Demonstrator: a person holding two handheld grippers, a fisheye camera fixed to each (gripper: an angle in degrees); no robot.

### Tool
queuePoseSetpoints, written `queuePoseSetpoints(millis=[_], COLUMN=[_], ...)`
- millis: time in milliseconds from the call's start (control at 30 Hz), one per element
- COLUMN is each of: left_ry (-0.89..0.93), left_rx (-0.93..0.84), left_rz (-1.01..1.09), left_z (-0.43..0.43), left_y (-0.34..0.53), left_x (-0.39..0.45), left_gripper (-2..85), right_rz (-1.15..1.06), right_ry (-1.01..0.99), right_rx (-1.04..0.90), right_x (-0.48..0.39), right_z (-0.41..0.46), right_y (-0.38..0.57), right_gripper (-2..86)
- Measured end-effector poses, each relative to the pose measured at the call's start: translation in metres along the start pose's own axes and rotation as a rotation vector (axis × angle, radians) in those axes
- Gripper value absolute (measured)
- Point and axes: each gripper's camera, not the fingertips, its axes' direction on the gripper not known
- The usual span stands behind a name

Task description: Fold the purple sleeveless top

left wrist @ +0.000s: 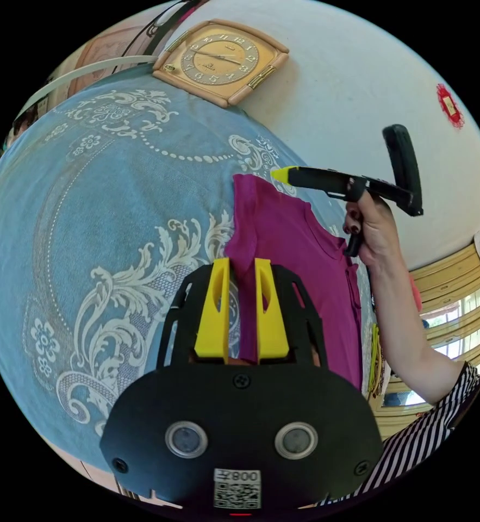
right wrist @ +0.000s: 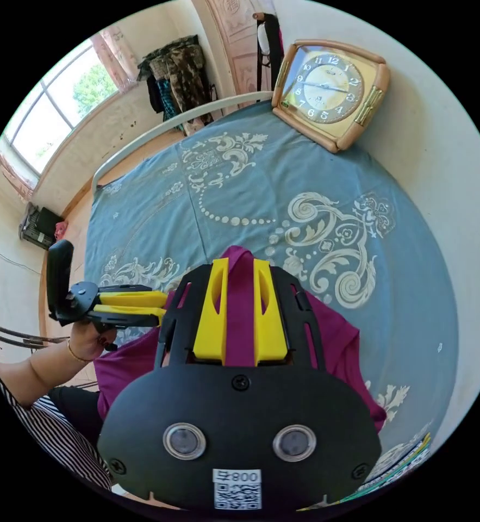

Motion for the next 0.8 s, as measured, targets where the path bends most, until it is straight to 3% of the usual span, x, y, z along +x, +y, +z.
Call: queuePoseSetpoints(millis=[400, 567, 633, 800], left_ry=[-0.029, -0.091, -0.136, -0.36], left_rx=[0.019, 0.094, 0.116, 0.056], left_rz=[0.022, 0.143, 0.235, 0.566], left_z=[-0.027, -0.043, -0.048, -0.027], left_y=[0.037, 0.061, 0.072, 0.112], left_x=[0.021, 0.06, 0.082, 0.158], left_gripper=[3.4, 3.0, 2.9, 2.9], right_rz=[-0.099, -0.03, 0.027, 0.161], right_ry=[0.176, -0.041, -0.22, -0.35], right_rx=[-0.103, 0.027, 0.114, 0.186], right_x=[0.033, 0.096, 0.144, 0.236], right_z=[0.118, 0.101, 0.082, 0.073], right_y=[-0.062, -0.051, -0.03, 0.029], right_gripper=[3.9, 2.4, 2.0, 0.7])
